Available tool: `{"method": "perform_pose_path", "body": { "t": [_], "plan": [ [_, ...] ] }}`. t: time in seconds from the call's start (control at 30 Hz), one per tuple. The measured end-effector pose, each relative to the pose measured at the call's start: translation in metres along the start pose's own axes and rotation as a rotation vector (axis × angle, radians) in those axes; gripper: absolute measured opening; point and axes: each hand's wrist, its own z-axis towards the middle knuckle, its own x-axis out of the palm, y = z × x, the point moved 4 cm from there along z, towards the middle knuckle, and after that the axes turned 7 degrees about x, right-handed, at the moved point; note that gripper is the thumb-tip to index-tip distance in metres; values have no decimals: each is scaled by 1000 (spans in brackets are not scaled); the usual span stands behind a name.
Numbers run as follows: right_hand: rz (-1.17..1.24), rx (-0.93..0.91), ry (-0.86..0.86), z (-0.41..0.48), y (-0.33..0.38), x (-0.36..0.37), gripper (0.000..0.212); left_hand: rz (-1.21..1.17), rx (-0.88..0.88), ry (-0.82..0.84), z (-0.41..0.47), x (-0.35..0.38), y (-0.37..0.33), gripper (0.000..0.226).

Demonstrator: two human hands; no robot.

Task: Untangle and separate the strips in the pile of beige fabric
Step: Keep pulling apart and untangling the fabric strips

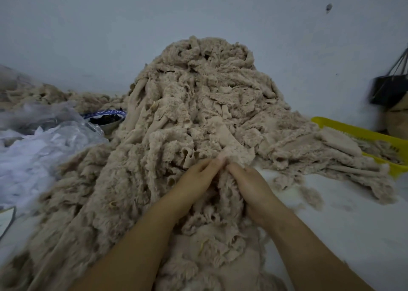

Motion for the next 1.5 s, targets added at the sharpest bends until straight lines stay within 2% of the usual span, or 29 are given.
{"method": "perform_pose_path", "body": {
  "t": [0.07,0.17,0.23,0.33,0.4,0.57,0.63,0.67,0.73,0.8,0.83,0.87,0.93,1.0,1.1,1.27,1.4,1.43,1.5],
  "plan": [
    [-160,-30,50,-4,-2,4,26,-119,-62,43,1,2,2,25],
    [-420,-69,113,-9,-3,9,30,-310,-165,-31,2,-1,4,34],
    [-409,-73,119,-10,-3,9,25,-503,-157,-38,4,-3,1,33],
    [-391,-40,114,-10,-3,8,39,-943,-73,-47,5,-13,-9,26],
    [-304,-13,83,-7,-4,5,33,-1114,-2,-86,6,-23,-11,25],
    [244,29,31,2,4,-10,9,-1239,74,-254,8,-40,-10,10],
    [402,18,18,1,8,-15,6,-1150,81,-301,8,-43,-8,18],
    [464,15,-2,-1,10,-17,11,-1070,74,-319,9,-43,-8,27],
    [550,14,-42,-2,13,-19,12,-771,79,-342,8,-41,-13,40],
    [557,26,-60,-3,13,-20,6,-236,106,-293,3,-32,-20,25],
    [536,28,-54,-3,12,-19,11,-13,137,-227,1,-25,-24,15],
    [510,21,-43,-3,12,-19,17,186,195,-129,-1,-17,-23,21],
    [487,4,-7,-3,12,-17,27,477,320,-21,-1,-5,-17,25],
    [497,-12,14,-2,13,-18,25,577,332,-117,1,-8,-16,11],
    [474,-6,-67,-2,16,-24,23,343,231,-348,4,-31,-16,15],
    [587,-41,-38,-1,20,-16,30,-209,89,-510,4,-34,-17,16],
    [832,-123,-29,-1,24,-39,36,-764,121,-571,8,-66,-19,20],
    [796,-132,-24,-2,23,-40,37,-850,106,-566,8,-67,-18,18],
    [584,-124,31,-3,18,-28,44,-823,73,-494,8,-56,-15,22]
  ]
}}
